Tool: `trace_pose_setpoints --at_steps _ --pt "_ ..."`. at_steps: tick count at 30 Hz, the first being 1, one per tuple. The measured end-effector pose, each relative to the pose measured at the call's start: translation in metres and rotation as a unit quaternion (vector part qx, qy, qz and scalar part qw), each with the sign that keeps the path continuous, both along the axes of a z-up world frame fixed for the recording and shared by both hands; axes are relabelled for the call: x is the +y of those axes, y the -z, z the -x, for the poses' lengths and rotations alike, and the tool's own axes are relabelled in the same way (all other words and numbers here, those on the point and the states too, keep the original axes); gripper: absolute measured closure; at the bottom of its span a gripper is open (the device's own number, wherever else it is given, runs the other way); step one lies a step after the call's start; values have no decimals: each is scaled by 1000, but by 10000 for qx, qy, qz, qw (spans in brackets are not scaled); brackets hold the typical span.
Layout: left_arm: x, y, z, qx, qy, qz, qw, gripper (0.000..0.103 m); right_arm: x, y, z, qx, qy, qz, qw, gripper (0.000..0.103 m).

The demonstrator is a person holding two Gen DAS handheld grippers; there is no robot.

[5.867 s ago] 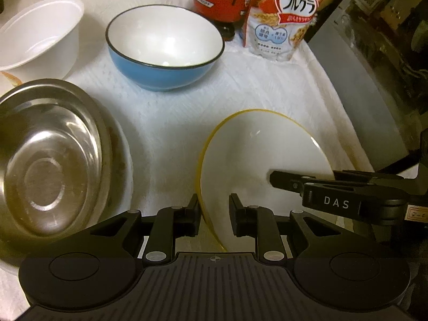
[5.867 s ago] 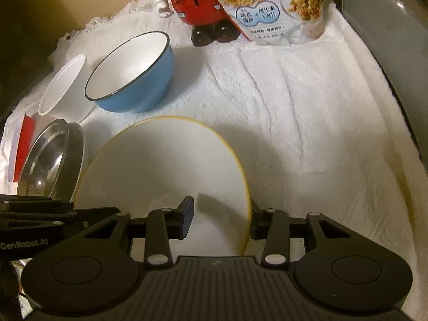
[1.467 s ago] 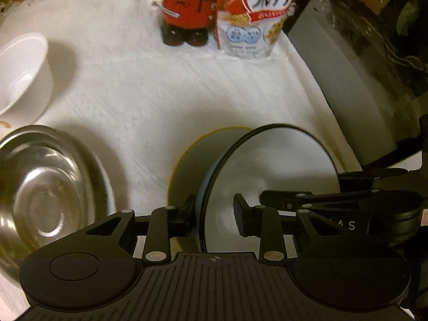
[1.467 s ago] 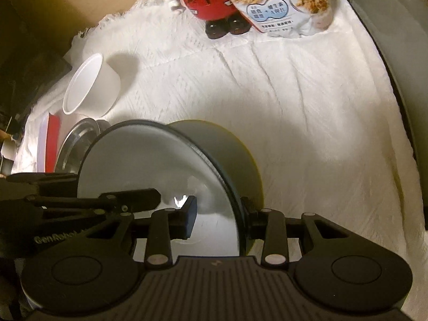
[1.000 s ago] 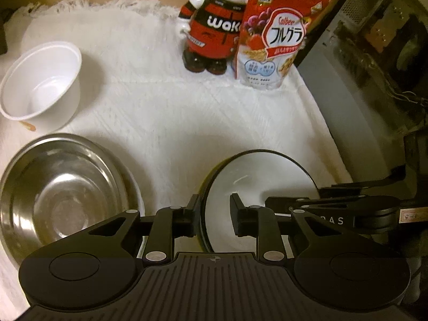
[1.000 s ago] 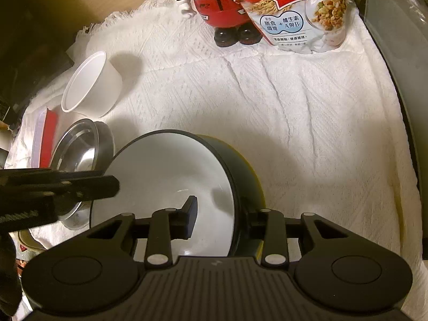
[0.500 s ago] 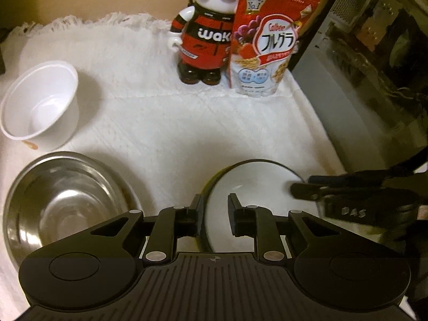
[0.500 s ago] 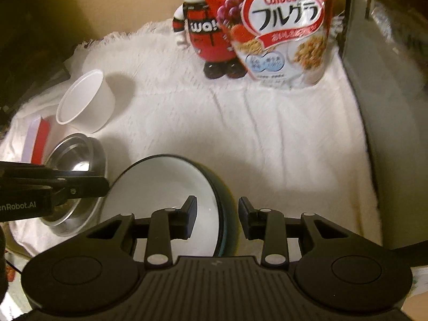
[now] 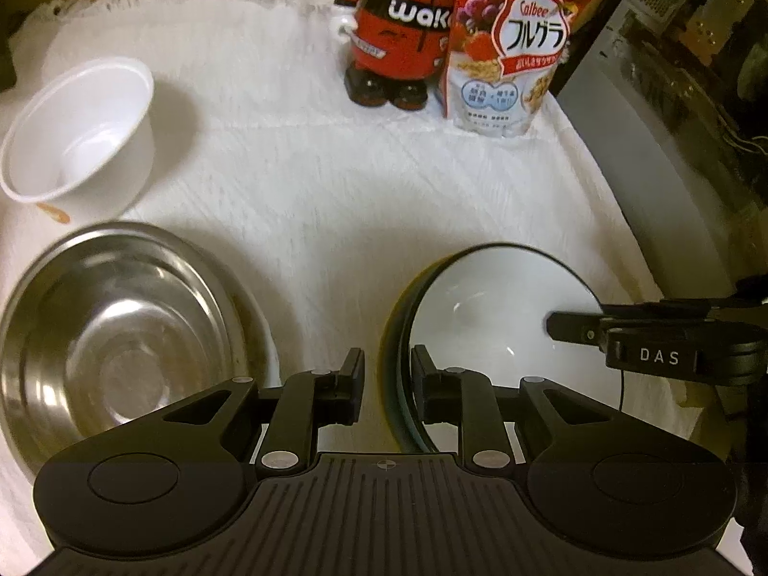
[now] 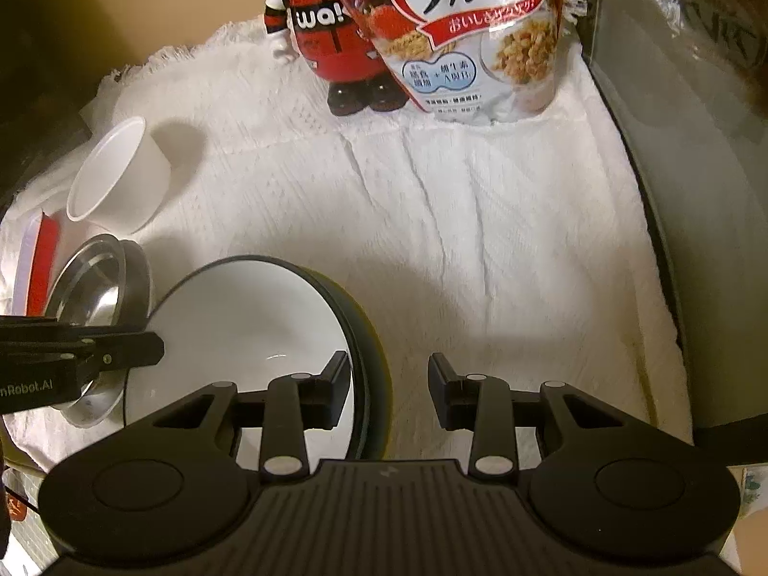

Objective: Organize plates and bowls

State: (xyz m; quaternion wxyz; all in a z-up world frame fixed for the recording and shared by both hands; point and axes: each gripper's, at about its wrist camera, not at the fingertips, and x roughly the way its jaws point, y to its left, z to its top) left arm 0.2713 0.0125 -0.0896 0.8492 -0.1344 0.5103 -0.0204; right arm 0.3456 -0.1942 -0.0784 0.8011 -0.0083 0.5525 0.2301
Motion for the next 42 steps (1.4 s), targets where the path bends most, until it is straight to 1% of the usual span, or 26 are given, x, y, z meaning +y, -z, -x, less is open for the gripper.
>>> trace_pose_setpoints --at_steps 6,8,15,20,25,28,31,39,42 --pt "0 11 0 141 23 291 9995 78 1 7 0 86 -25 18 10000 67" --pt "-1 13 1 139 49 366 9992 73 2 11 -1 153 -42 -2 9999 67" --pt "-2 20 -2 192 62 456 9988 72 4 27 5 482 -114 -131 9987 67" --pt "-8 24 -5 186 157 384 9990 65 2 35 5 674 -55 -327 9972 67" --pt "-11 29 -9 258 190 392 9987 64 3 38 4 790 -49 -518 9955 67" --pt "-12 31 -10 276 180 428 9985 61 7 38 5 793 -69 -575 9952 62" --pt "-14 31 -11 266 206 462 9984 56 7 40 3 847 -14 -643 9943 61" --pt "-15 33 -11 263 157 466 9984 56 8 41 2 906 -45 -684 9935 57" --pt "-10 34 -12 318 19 653 9974 56 10 40 1 928 -34 -663 9935 54"
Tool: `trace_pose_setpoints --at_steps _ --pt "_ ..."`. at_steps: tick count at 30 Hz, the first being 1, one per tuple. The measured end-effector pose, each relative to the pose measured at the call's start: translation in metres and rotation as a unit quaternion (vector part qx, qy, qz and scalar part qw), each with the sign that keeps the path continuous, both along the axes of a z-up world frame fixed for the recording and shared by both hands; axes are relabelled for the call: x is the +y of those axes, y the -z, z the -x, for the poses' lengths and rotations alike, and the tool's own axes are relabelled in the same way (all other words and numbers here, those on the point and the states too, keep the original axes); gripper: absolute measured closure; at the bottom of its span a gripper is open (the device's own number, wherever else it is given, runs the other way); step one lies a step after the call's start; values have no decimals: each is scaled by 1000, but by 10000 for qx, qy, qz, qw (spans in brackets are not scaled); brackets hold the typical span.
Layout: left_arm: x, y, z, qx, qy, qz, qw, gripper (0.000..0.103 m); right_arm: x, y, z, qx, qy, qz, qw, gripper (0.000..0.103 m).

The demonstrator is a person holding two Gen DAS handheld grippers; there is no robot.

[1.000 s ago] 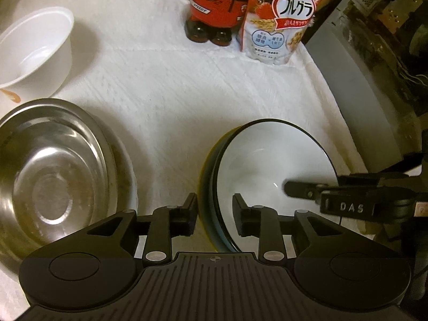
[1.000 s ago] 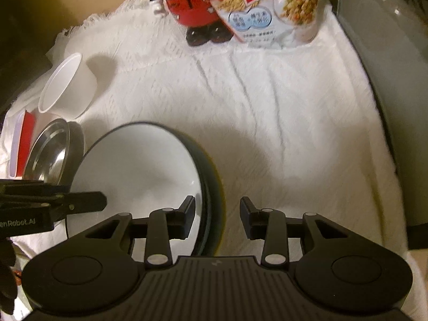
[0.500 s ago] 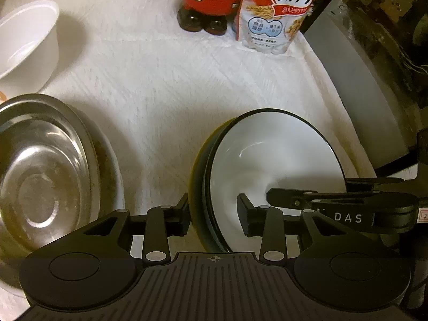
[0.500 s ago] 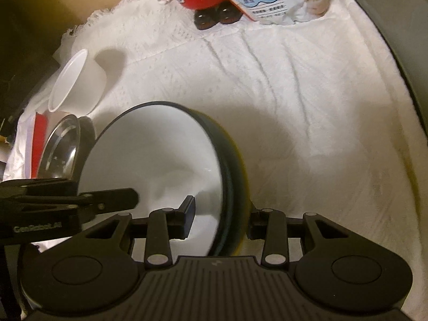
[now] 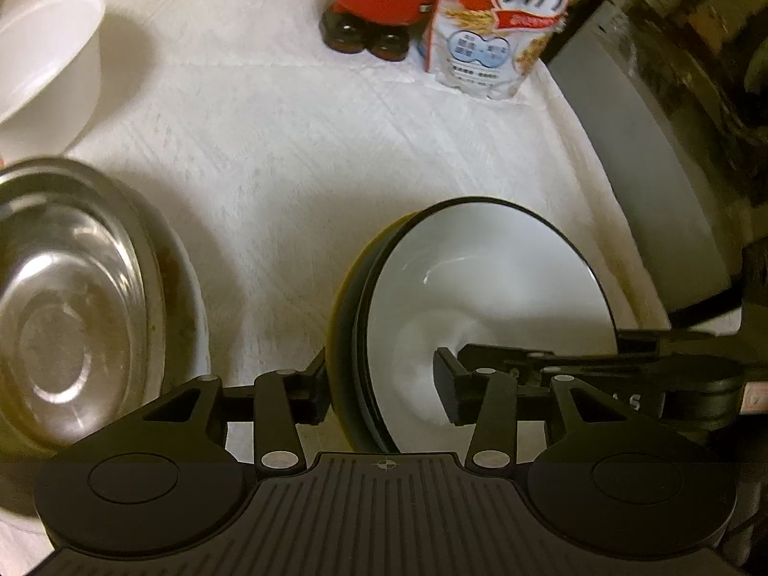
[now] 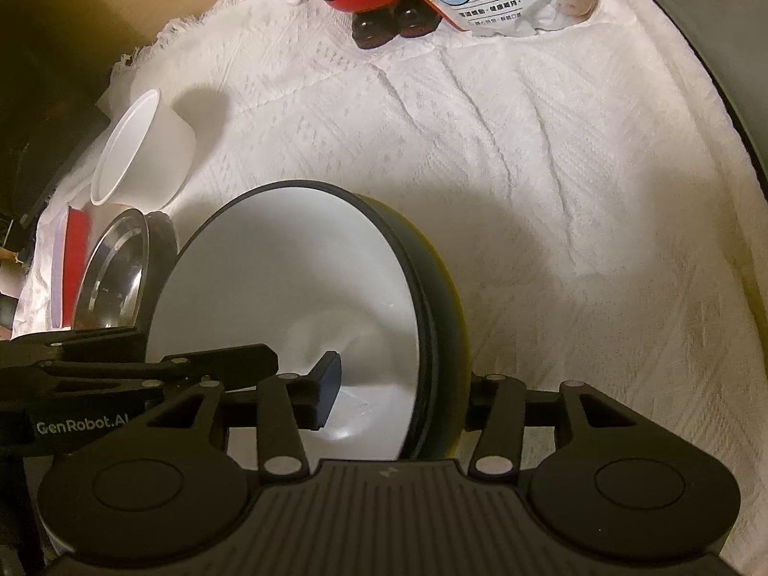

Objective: Organize plates and bowls

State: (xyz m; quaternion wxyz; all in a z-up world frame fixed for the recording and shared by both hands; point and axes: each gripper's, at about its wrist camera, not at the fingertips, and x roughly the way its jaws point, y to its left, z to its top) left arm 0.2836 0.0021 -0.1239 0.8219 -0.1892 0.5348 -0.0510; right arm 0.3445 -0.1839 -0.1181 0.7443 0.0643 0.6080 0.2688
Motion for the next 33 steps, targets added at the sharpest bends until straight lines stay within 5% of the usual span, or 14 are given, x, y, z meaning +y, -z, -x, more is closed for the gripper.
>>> trace_pose_setpoints --at_steps 23,33 --pt "8 -2 -9 -94 -307 -79 9995 58 21 -10 -32 -517 -234 -147 9983 54" --pt "-2 -9 -13 -35 -157 -201 9997 58 4 2 -31 -159 -69 -400 9990 55"
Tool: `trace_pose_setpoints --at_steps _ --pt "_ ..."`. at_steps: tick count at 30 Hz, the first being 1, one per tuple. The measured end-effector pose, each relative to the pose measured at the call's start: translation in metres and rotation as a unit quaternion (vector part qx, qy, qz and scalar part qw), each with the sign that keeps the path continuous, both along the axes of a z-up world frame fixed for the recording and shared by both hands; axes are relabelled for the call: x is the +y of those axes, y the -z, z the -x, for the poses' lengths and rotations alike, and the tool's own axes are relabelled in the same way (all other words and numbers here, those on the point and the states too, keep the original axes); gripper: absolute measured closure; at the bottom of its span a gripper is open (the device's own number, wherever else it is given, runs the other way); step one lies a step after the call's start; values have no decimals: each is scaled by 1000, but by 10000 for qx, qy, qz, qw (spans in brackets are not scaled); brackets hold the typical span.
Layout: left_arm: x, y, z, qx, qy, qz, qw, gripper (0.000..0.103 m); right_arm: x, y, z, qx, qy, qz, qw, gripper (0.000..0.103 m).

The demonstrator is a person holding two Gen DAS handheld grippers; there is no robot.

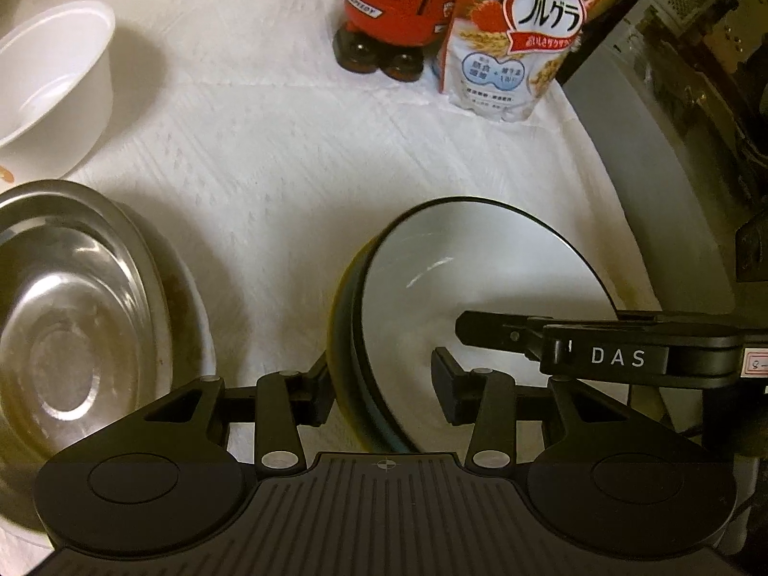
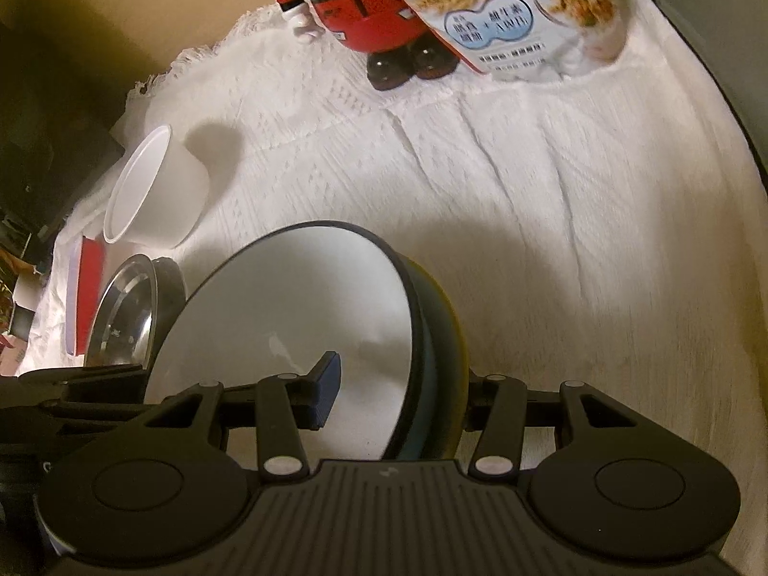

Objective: Organize plates and bowls

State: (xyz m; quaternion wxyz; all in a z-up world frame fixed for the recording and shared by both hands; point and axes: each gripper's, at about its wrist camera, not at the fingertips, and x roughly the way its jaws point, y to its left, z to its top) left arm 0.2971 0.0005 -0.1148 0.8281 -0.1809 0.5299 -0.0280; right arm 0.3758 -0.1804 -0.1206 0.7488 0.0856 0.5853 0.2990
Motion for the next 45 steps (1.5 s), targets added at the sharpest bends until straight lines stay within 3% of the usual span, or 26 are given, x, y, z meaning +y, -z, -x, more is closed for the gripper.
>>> trace_pose_setpoints --at_steps 10,16,25,31,38,40,45 --pt "-2 12 1 283 108 122 9995 61 -2 8 7 254 -54 -29 9997 56" --pt "4 14 0 257 14 256 9993 59 -3 9 11 362 -43 -52 9993 56" --pt "9 -2 -10 -129 43 -103 9999 58 6 0 8 121 -40 -130 9998 54" --pt "18 8 -22 -23 28 -131 9999 59 14 1 -2 60 -61 -102 9999 55" --pt "33 8 -30 46 82 242 9997 65 17 7 -12 128 46 -32 9999 56" --pt "40 -3 -26 -100 167 259 9995 65 16 0 -14 21 80 181 9998 56" --pt "72 -40 -7 -684 275 528 9959 65 6 -47 -12 -785 126 595 9951 56"
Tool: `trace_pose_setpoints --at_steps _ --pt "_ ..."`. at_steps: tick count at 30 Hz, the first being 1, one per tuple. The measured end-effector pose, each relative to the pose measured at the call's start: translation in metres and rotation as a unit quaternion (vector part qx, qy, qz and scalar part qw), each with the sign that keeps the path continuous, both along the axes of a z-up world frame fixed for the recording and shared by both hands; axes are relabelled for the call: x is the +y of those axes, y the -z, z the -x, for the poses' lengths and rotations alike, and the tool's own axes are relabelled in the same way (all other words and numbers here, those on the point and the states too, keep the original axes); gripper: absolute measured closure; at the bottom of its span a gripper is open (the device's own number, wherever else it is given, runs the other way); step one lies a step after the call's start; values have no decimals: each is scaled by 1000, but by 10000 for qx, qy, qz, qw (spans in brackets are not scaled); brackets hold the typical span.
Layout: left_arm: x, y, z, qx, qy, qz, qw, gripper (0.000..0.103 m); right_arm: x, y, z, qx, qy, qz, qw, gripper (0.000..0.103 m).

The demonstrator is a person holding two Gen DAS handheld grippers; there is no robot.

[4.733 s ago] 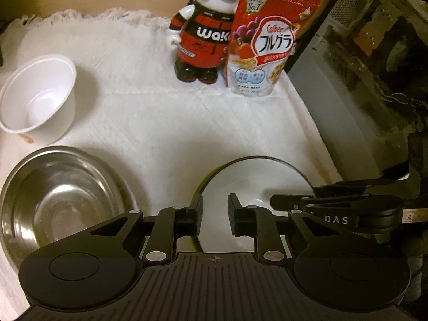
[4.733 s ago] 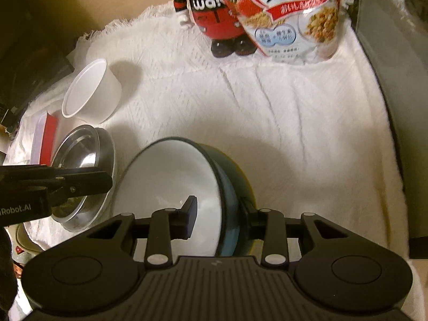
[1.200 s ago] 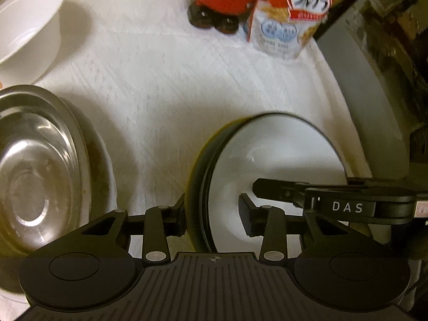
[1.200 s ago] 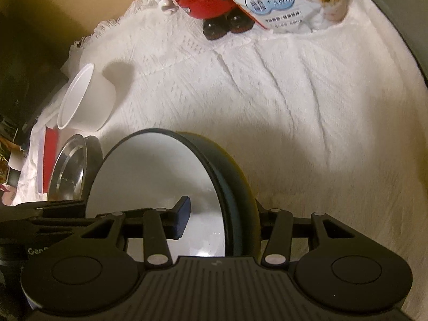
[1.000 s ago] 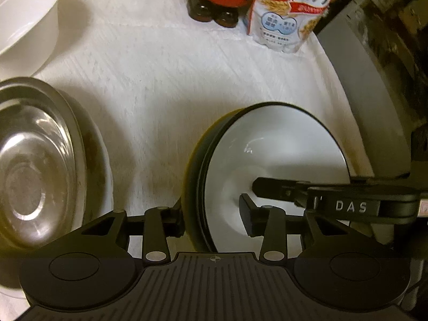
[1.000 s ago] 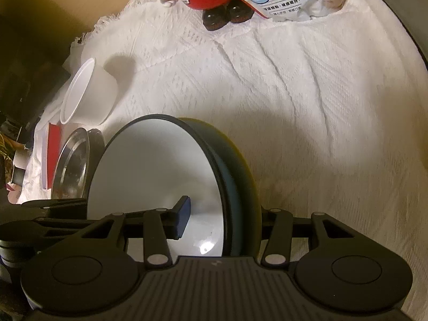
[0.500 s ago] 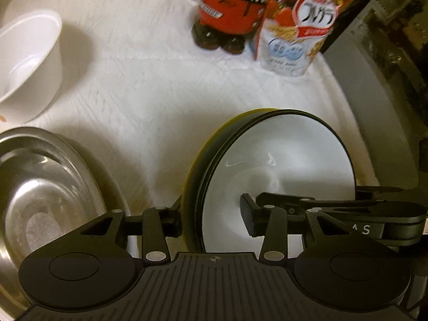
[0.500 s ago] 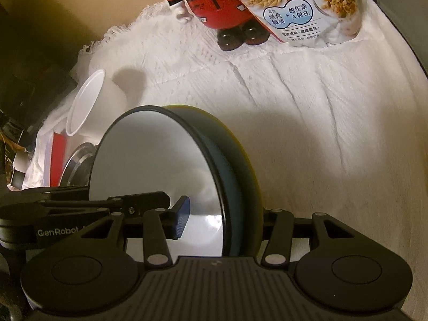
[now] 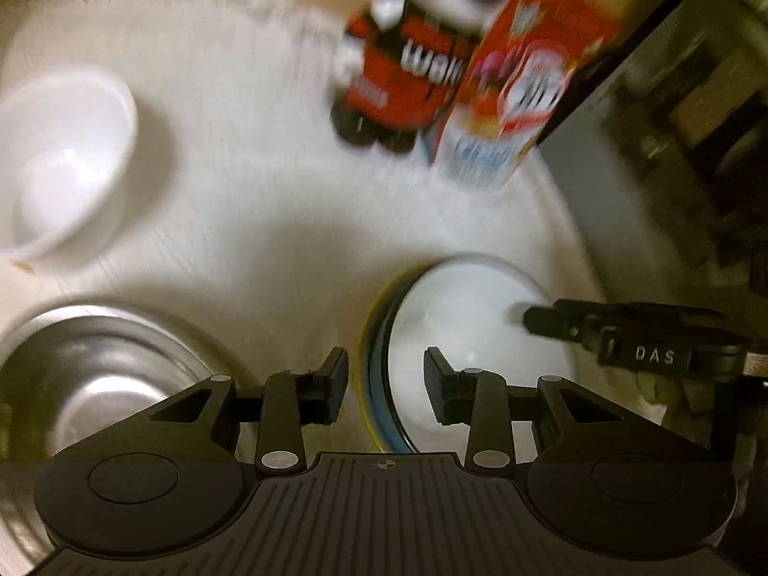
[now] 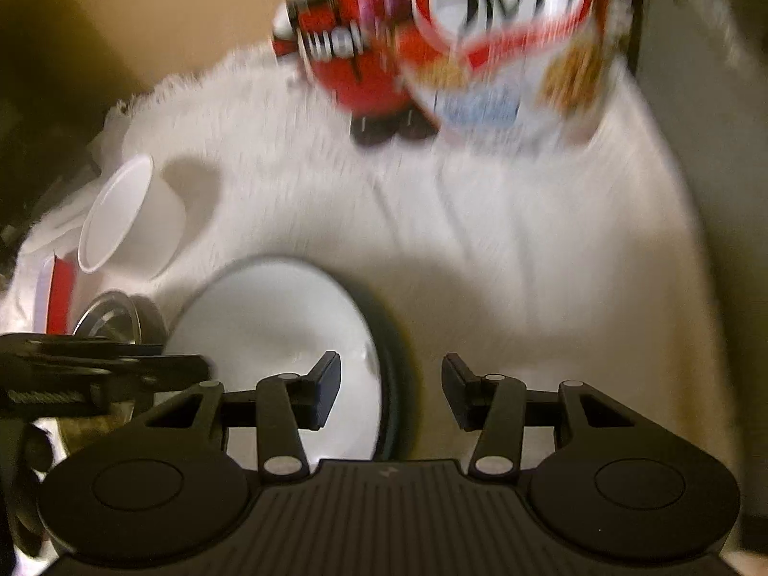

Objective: Organize plates and bowls

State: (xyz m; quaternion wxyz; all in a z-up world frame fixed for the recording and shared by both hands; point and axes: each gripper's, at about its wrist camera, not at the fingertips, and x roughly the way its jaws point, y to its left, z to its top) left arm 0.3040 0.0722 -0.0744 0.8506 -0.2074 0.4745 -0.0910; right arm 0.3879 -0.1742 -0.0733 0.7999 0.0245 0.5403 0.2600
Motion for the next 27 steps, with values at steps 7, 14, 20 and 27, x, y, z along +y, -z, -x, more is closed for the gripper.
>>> trace_pose_setpoints --at_steps 7,14,20,27 --pt "87 -56 22 -1116 -1000 -143 9886 65 35 -85 0 -1325 -118 181 9909 53" --pt "185 -51 20 -891 -2409 -843 9628 65 144 -91 -32 -706 -334 63 9969 49" --pt "224 -19 12 -517 -2877 -640 9542 65 236 -79 -37 -859 -754 353 9928 46" --pt "237 18 -12 -94 -2661 -901 9597 65 305 -27 -69 -100 -559 -40 9984 46"
